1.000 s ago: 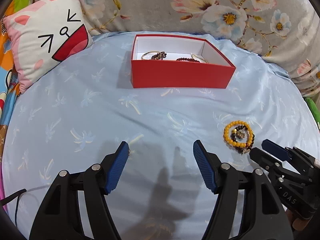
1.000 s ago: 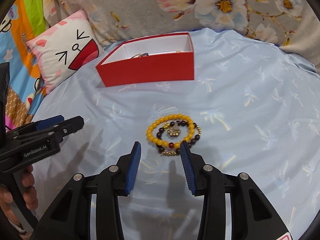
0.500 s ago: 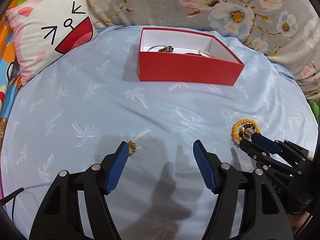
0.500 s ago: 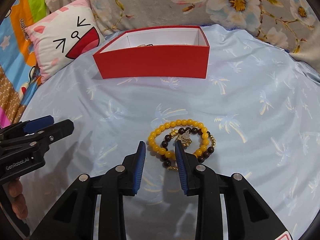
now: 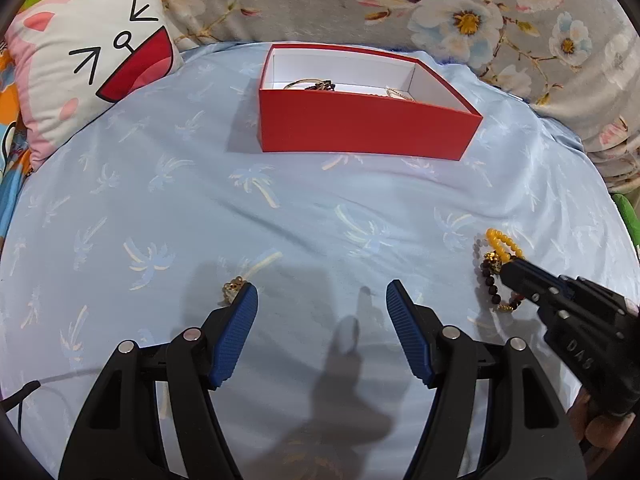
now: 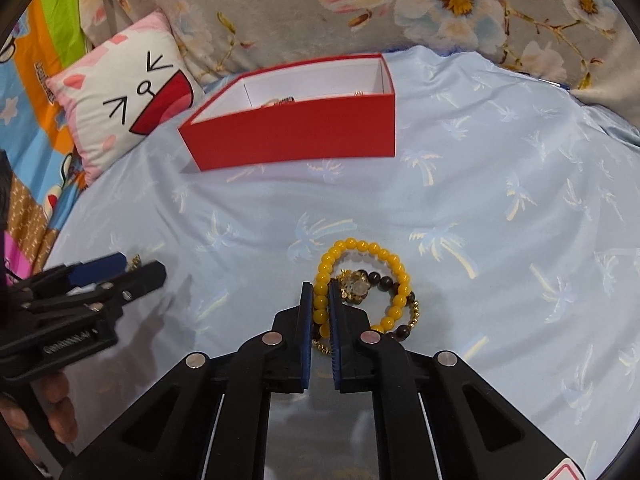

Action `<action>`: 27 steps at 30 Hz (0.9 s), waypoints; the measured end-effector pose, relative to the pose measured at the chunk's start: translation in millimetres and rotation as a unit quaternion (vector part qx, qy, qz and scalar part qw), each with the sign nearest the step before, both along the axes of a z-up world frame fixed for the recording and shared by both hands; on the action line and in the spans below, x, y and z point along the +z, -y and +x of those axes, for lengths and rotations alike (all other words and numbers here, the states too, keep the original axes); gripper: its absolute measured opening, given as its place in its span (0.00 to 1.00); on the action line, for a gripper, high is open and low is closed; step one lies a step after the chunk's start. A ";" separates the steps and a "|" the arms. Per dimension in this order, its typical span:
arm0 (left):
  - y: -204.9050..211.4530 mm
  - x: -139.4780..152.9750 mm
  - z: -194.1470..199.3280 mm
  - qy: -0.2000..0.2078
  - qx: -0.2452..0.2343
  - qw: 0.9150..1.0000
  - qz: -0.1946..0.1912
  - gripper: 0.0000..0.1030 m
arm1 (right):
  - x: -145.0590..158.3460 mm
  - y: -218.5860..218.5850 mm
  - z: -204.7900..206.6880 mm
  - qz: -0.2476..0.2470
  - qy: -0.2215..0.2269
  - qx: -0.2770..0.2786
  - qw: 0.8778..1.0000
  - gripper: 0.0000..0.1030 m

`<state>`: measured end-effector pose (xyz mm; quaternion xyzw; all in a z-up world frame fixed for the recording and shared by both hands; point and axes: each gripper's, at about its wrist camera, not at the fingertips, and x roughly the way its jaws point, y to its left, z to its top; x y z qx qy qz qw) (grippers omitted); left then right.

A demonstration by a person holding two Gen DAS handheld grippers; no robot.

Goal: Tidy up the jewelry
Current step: 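Close the right tool on the yellow amber bead bracelet, then close the left tool on the dark bead bracelet while the right tool holds the amber bracelet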

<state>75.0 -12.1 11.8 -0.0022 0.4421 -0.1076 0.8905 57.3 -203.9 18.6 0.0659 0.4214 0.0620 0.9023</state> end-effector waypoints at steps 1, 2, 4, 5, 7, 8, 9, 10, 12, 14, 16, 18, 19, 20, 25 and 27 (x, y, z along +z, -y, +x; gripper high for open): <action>1.2 0.1 -0.1 0.000 -0.002 1.000 -0.001 0.62 | 3.2 1.8 -0.9 0.004 0.004 -0.001 1.000 0.07; 3.1 0.4 -0.4 -0.001 -0.005 1.000 -0.002 0.62 | 7.2 4.2 -2.4 0.007 0.010 -0.005 1.000 0.07; 7.4 1.5 -1.3 -0.002 -0.012 1.000 -0.005 0.62 | 15.7 10.2 -5.9 0.011 0.023 -0.013 1.000 0.07; 9.7 2.4 -1.9 -0.001 -0.016 1.000 -0.006 0.62 | 20.3 13.5 -7.7 0.013 0.028 -0.018 0.999 0.07; 16.2 4.9 -3.3 0.001 -0.026 1.000 -0.008 0.62 | 30.6 21.3 -12.7 0.017 0.041 -0.029 0.999 0.07; 20.5 6.1 -3.9 0.001 -0.031 0.999 -0.011 0.62 | 36.3 25.7 -15.9 0.018 0.048 -0.035 0.998 0.07; 25.5 7.6 -4.7 0.000 -0.038 0.999 -0.014 0.62 | 41.5 30.0 -19.2 0.017 0.054 -0.040 0.998 0.07; 31.1 9.0 -5.3 0.000 -0.044 0.999 -0.017 0.62 | 45.2 34.0 -21.7 0.018 0.057 -0.044 0.997 0.07; 42.3 10.8 -5.6 -0.001 -0.056 0.998 -0.023 0.62 | 51.2 41.9 -27.8 0.020 0.061 -0.054 0.997 0.07; 56.0 11.2 -5.0 -0.006 -0.069 0.997 -0.030 0.62 | 54.7 48.7 -35.7 0.019 0.065 -0.062 0.996 0.07; 69.0 10.0 -5.2 -0.007 -0.081 0.996 -0.030 0.62 | 55.6 54.3 -43.2 0.020 0.066 -0.069 0.995 0.07; 85.4 7.7 -6.3 -0.008 -0.099 0.995 -0.028 0.61 | 54.7 58.8 -49.6 0.022 0.065 -0.074 0.995 0.07; 91.9 5.7 -6.8 -0.008 -0.103 0.994 -0.025 0.61 | 53.6 61.8 -52.3 0.025 0.063 -0.077 0.995 0.07; 97.3 3.3 -6.6 -0.008 -0.107 0.994 -0.021 0.61 | 52.7 64.2 -54.0 0.027 0.062 -0.080 0.994 0.07; 117.1 -15.6 -2.4 -0.025 -0.117 0.993 -0.004 0.48 | 49.4 72.7 -59.3 0.034 0.060 -0.087 0.994 0.07; 119.1 -17.9 -2.9 -0.014 -0.115 0.993 0.007 0.42 | 48.0 74.8 -59.9 0.036 0.060 -0.089 0.994 0.07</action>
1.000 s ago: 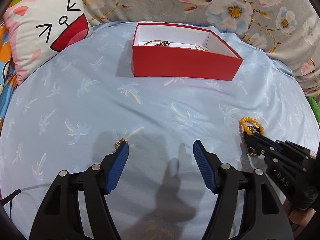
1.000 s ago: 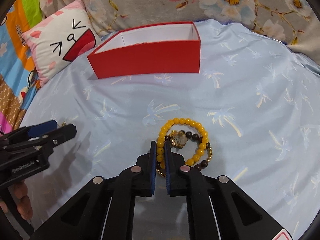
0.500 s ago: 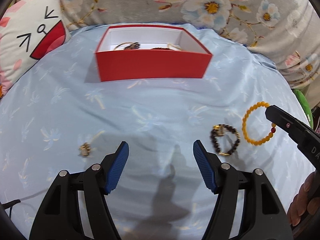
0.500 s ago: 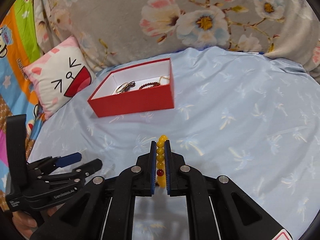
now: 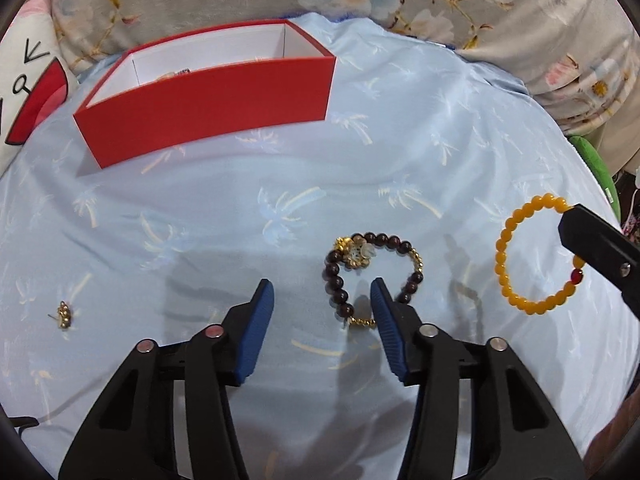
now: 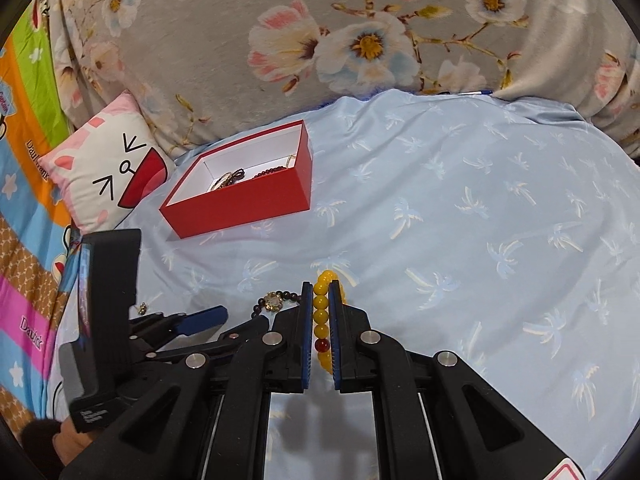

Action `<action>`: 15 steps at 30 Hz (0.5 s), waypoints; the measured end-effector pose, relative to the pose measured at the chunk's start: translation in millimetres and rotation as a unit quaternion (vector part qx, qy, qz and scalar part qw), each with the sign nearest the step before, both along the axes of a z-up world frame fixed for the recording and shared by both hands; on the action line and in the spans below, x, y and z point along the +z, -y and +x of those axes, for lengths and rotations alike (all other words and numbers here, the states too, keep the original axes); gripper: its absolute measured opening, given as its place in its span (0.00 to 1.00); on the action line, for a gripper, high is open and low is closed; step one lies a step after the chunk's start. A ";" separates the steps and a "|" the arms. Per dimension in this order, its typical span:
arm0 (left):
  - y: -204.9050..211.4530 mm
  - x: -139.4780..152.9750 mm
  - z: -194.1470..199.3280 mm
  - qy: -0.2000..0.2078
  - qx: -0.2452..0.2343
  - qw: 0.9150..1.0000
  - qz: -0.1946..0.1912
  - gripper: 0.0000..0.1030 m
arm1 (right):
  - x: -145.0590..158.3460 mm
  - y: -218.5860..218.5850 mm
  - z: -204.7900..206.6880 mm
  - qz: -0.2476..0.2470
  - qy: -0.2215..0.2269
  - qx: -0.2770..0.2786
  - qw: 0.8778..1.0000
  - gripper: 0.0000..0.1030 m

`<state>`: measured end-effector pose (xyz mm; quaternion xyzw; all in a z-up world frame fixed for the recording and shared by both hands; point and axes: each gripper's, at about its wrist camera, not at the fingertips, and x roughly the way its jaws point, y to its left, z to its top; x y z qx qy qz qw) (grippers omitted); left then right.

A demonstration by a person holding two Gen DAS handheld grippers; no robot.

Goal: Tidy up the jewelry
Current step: 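Close the left tool on the dark bead bracelet while the right tool holds the amber bracelet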

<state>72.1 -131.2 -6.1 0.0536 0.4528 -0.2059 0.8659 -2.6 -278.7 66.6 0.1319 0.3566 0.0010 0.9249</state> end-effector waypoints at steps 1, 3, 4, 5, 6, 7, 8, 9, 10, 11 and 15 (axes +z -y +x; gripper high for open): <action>1.7 -0.5 -0.8 0.006 -0.001 1.000 0.007 0.39 | -0.8 0.8 0.2 0.001 0.000 0.000 1.000 0.07; 3.2 -0.7 -0.7 0.014 0.000 1.000 0.015 0.28 | -2.3 1.0 1.2 0.004 -0.002 0.000 1.000 0.07; 2.9 -0.5 -0.5 0.017 0.000 1.000 0.017 0.21 | -2.9 0.8 1.4 0.005 -0.002 0.000 1.000 0.07; 3.2 -0.6 -0.3 0.020 0.000 1.000 0.020 0.13 | -3.8 0.9 1.3 0.006 -0.003 0.000 1.000 0.07; 2.7 -0.8 0.0 0.021 0.000 1.000 0.022 0.08 | -4.6 0.7 1.4 0.008 -0.003 0.000 1.000 0.07; 2.1 -0.5 0.6 0.020 -0.001 1.000 0.020 0.07 | -5.2 0.5 1.4 0.009 -0.004 0.000 1.000 0.07; 0.4 0.4 0.9 0.016 -0.001 1.000 0.016 0.07 | -5.6 0.1 1.5 0.011 -0.004 0.000 1.000 0.07; -1.6 2.0 0.9 0.015 -0.001 1.000 0.011 0.07 | -5.6 -0.5 1.7 0.012 -0.005 0.001 1.000 0.07; -3.9 4.5 0.2 0.017 -0.002 1.000 0.006 0.07 | -5.4 -0.8 1.6 0.012 -0.004 0.002 1.000 0.07; -6.1 8.0 -1.1 0.021 -0.001 1.000 0.002 0.07 | -4.9 -1.0 1.7 0.012 -0.004 0.003 1.000 0.07; -17.2 33.3 -9.2 0.040 -0.006 0.999 -0.023 0.07 | 0.2 -4.6 1.3 0.014 0.003 0.009 1.000 0.07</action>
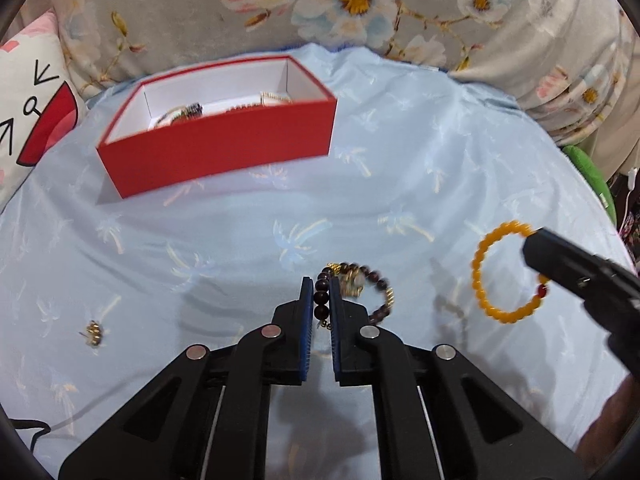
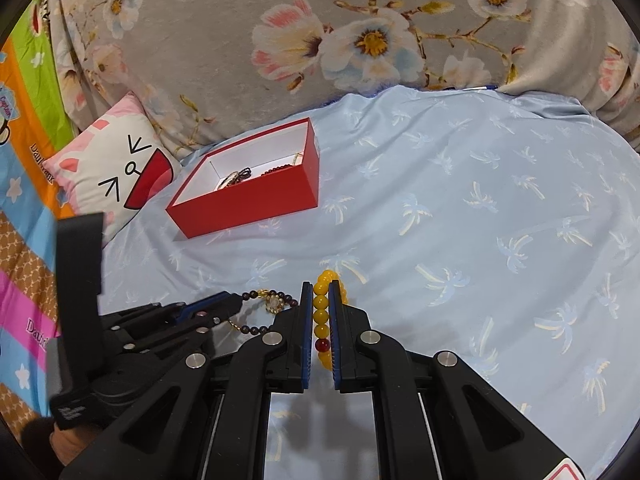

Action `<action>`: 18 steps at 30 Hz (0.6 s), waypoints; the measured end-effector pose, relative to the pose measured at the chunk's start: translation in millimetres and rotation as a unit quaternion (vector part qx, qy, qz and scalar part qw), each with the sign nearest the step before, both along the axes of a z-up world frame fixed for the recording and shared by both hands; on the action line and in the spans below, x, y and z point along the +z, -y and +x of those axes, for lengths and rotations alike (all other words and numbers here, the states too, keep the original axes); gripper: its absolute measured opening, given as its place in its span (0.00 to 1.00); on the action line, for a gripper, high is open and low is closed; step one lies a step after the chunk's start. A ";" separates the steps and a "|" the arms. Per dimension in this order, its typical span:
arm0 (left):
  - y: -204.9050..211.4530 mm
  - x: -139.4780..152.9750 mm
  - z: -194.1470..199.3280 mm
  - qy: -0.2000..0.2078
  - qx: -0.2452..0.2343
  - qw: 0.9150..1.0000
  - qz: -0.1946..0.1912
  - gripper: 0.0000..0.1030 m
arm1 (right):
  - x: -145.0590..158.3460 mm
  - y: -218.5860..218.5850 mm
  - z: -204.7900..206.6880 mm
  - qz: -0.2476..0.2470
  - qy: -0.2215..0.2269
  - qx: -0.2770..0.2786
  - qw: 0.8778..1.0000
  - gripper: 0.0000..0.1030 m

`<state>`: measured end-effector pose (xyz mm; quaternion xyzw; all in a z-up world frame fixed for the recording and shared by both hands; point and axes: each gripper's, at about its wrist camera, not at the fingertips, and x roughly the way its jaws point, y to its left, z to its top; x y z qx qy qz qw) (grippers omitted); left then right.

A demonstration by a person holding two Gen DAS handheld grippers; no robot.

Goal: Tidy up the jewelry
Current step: 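Close the left tool on the dark bead bracelet while the right tool holds the amber bracelet, then carry the dark bead and amber bracelets over the red box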

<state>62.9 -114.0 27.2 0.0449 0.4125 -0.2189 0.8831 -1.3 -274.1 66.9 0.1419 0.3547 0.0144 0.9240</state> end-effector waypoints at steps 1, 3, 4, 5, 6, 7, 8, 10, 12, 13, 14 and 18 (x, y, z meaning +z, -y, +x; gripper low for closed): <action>-2.3 6.3 -1.4 0.003 -0.002 1.000 -0.007 0.07 | 1.7 -1.2 -0.5 0.000 0.003 0.001 1.000 0.07; -7.7 20.6 -4.4 0.007 -0.005 1.000 -0.024 0.07 | 4.8 -4.2 -0.1 0.004 0.006 0.005 1.000 0.07; -8.7 25.8 -5.5 0.009 -0.007 0.999 -0.030 0.07 | 6.5 -5.4 0.2 0.008 0.008 0.007 1.000 0.07; -10.3 31.6 -6.8 0.012 -0.008 0.999 -0.034 0.07 | 8.4 -6.7 0.5 0.011 0.010 0.010 1.000 0.07; -12.2 38.4 -8.2 0.015 -0.011 0.999 -0.041 0.07 | 10.0 -8.2 0.9 0.013 0.012 0.012 1.000 0.07; -14.4 45.1 -9.4 0.019 -0.012 0.999 -0.048 0.07 | 12.4 -10.1 1.1 0.014 0.015 0.014 1.000 0.07; -14.8 50.2 -9.8 0.023 -0.012 0.998 -0.051 0.07 | 14.5 -11.7 1.5 0.016 0.017 0.017 1.000 0.07; -18.9 60.3 -10.1 0.025 -0.014 0.998 -0.062 0.07 | 18.4 -13.9 2.6 0.023 0.021 0.023 0.999 0.07; -24.7 70.7 -9.2 0.028 -0.013 0.997 -0.076 0.07 | 23.2 -17.1 4.6 0.025 0.026 0.027 0.999 0.07; -27.7 75.4 -8.1 0.029 -0.013 0.996 -0.081 0.07 | 25.9 -19.3 5.3 0.023 0.029 0.029 0.999 0.07; -30.9 79.3 -7.0 0.031 -0.012 0.996 -0.085 0.07 | 28.7 -21.1 6.2 0.021 0.032 0.031 0.999 0.07; -45.9 96.9 0.7 0.045 0.002 0.995 -0.089 0.07 | 38.5 -27.4 9.7 0.018 0.043 0.038 0.998 0.07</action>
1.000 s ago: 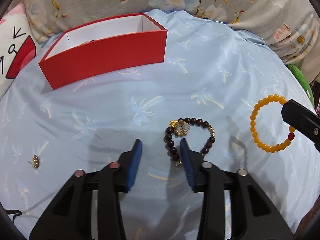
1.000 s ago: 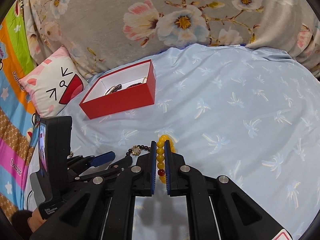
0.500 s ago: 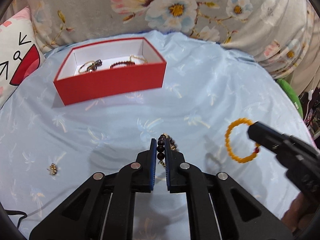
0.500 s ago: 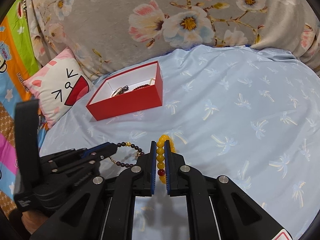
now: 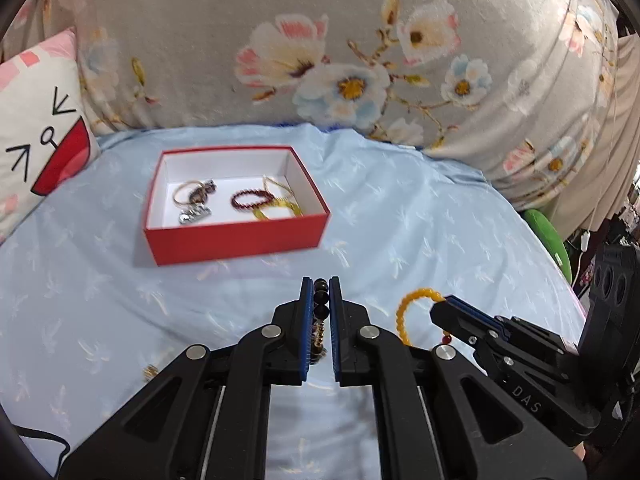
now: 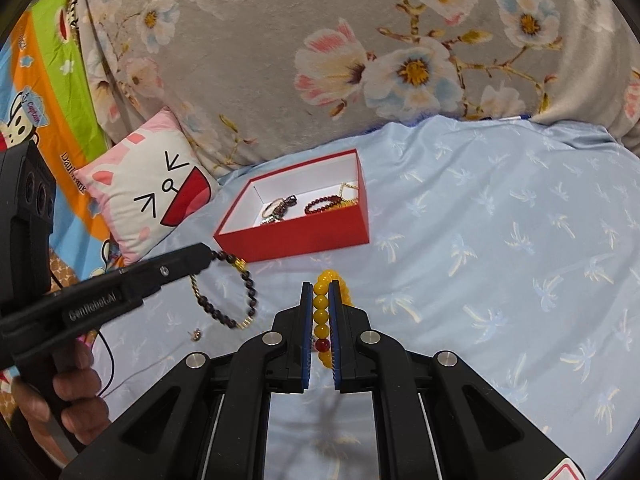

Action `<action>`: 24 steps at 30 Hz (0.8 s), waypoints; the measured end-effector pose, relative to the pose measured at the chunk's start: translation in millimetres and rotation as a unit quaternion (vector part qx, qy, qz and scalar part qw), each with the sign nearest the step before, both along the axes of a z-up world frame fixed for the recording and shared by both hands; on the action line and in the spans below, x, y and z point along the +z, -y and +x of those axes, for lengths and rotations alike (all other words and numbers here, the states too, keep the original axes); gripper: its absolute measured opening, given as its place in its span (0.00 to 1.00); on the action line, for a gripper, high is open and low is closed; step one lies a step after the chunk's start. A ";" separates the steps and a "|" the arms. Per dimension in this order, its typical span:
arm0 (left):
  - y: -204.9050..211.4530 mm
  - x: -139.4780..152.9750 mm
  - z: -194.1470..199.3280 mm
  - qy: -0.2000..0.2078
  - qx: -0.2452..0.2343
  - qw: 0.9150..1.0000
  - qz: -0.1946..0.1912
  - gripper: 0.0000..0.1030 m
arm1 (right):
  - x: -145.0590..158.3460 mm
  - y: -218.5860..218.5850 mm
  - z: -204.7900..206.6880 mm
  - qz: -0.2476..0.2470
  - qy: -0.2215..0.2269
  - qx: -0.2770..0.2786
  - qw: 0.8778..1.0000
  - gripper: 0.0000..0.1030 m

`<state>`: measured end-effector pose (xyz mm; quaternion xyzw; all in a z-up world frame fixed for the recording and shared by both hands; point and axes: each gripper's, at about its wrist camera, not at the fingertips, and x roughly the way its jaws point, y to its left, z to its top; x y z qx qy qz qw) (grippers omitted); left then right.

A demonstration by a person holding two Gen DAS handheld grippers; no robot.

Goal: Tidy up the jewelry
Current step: 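Carry the dark bead and amber bracelets over the red box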

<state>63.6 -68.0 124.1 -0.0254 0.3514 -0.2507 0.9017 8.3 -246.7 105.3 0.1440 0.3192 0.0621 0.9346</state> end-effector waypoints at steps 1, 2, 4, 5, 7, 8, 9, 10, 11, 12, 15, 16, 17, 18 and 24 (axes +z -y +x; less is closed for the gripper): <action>-4.2 4.2 2.2 0.004 0.006 1.000 0.001 0.07 | 2.0 -1.5 1.6 0.000 0.002 0.002 1.000 0.07; -7.9 7.0 3.9 0.008 0.012 1.000 0.003 0.07 | 3.6 -3.0 3.1 -0.001 0.004 0.004 1.000 0.07; -15.5 12.2 8.9 0.016 0.024 1.000 0.010 0.07 | 7.5 -6.9 7.9 -0.006 0.008 0.008 1.000 0.07; -18.7 13.3 11.9 0.018 0.029 0.999 0.014 0.07 | 8.8 -8.7 10.1 -0.007 0.009 0.010 1.000 0.07; -25.3 13.7 20.7 0.018 0.041 0.999 0.022 0.07 | 12.3 -12.8 16.9 -0.012 0.012 0.015 1.000 0.07; -27.8 13.1 24.3 0.018 0.045 0.999 0.026 0.07 | 13.8 -14.6 20.7 -0.014 0.014 0.018 1.000 0.07; -30.4 12.5 29.2 0.019 0.051 0.998 0.030 0.07 | 15.6 -16.4 26.2 -0.017 0.015 0.021 1.000 0.07; -32.7 11.7 34.8 0.019 0.056 0.998 0.034 0.07 | 16.9 -17.5 31.1 -0.018 0.017 0.023 0.999 0.07; -34.4 11.4 40.2 0.019 0.061 0.997 0.037 0.07 | 18.5 -18.1 37.1 -0.018 0.017 0.025 0.999 0.07; -35.9 11.3 45.0 0.019 0.064 0.997 0.040 0.07 | 20.2 -18.8 43.6 -0.019 0.019 0.027 0.999 0.07; -39.5 14.0 64.2 0.025 0.074 0.996 0.048 0.07 | 26.8 -21.3 67.8 -0.023 0.022 0.031 0.999 0.07; -40.1 15.3 72.7 0.028 0.078 0.995 0.051 0.07 | 29.4 -22.0 77.6 -0.027 0.023 0.031 0.999 0.07; -39.9 16.5 78.5 0.030 0.081 0.995 0.054 0.07 | 32.2 -22.4 87.3 -0.031 0.024 0.031 0.999 0.07; -40.0 18.0 88.5 0.033 0.086 0.994 0.058 0.07 | 34.5 -22.3 96.6 -0.032 0.025 0.030 0.999 0.07; -39.0 19.6 136.4 0.030 0.096 0.993 0.058 0.07 | 41.1 -16.4 153.2 -0.031 0.026 0.018 0.999 0.07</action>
